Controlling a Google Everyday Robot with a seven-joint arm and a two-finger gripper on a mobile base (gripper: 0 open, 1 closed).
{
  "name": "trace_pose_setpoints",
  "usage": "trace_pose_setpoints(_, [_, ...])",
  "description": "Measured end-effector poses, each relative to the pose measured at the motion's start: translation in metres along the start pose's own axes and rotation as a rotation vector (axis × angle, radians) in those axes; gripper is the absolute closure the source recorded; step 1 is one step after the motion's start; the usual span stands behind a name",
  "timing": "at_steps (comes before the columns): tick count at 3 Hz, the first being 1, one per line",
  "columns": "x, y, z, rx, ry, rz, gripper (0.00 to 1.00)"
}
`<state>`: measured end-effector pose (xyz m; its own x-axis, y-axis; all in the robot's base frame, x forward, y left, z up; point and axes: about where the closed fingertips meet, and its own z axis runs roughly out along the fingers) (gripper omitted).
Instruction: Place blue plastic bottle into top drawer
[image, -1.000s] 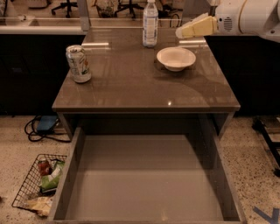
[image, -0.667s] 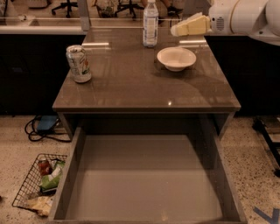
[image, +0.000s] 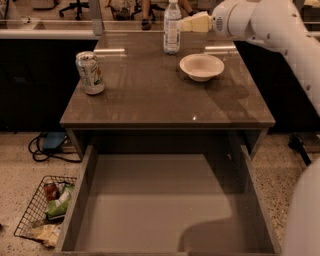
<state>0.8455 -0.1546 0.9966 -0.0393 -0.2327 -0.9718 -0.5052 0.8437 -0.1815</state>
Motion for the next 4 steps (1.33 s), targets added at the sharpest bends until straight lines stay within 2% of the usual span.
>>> trace_pose_setpoints(1, [0.001,-0.009,0.043,0.058,-0.033,0.087,0.00])
trace_pose_setpoints(2, [0.005,-0.016,0.074,0.095,-0.054,0.145,0.00])
trace_pose_setpoints(3, [0.013,-0.024,0.099,0.104,-0.073,0.173,0.00])
trace_pose_setpoints(4, [0.017,-0.026,0.120,0.091,-0.091,0.182,0.00])
